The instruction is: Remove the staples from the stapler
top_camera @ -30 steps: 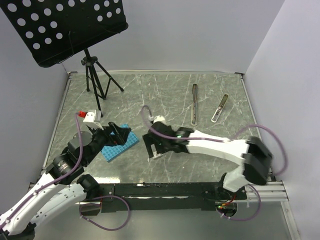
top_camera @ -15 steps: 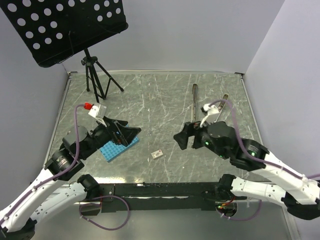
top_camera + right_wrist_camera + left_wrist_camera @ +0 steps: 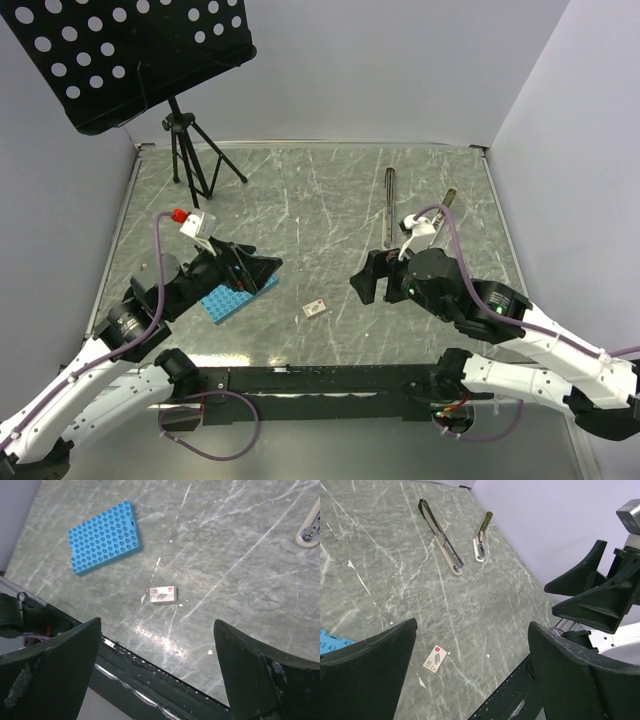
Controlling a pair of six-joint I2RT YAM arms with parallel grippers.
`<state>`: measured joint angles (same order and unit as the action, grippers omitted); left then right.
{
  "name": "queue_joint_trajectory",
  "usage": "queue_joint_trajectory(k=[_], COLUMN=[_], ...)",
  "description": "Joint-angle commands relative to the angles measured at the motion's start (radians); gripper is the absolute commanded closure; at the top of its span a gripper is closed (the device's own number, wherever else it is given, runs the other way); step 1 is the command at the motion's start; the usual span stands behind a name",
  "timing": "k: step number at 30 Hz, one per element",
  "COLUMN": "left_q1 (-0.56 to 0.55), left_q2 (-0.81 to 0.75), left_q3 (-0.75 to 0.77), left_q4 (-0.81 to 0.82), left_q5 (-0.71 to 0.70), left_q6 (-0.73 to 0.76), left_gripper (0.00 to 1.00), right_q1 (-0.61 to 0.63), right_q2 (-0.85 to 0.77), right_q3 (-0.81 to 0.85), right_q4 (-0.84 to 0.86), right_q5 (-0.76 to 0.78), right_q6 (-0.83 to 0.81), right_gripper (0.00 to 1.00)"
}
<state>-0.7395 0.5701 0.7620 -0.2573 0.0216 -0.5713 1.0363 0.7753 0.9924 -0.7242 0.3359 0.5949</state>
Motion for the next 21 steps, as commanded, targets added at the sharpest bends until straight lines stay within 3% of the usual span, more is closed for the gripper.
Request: queue_joint_trajectory(k=[1, 21], left_q1=[-0.003, -0.003], left_q2=[-0.019, -0.035], left_q3=[0.0, -0.001], left_q4=[0.023, 0.023], left_q5=[-0.018, -0.018], left_q6=[-0.009, -0.024], left_gripper=[0.03, 0.03], right_q1=[0.002, 0.002], right_q2=[-0.057, -0.065], right_q3=[-0.001, -0.003], right_q4=[0.039, 0.071], right_q5=[0.009, 0.017], right_q6=[0.006, -0.017], right_gripper=[0.0, 0.0])
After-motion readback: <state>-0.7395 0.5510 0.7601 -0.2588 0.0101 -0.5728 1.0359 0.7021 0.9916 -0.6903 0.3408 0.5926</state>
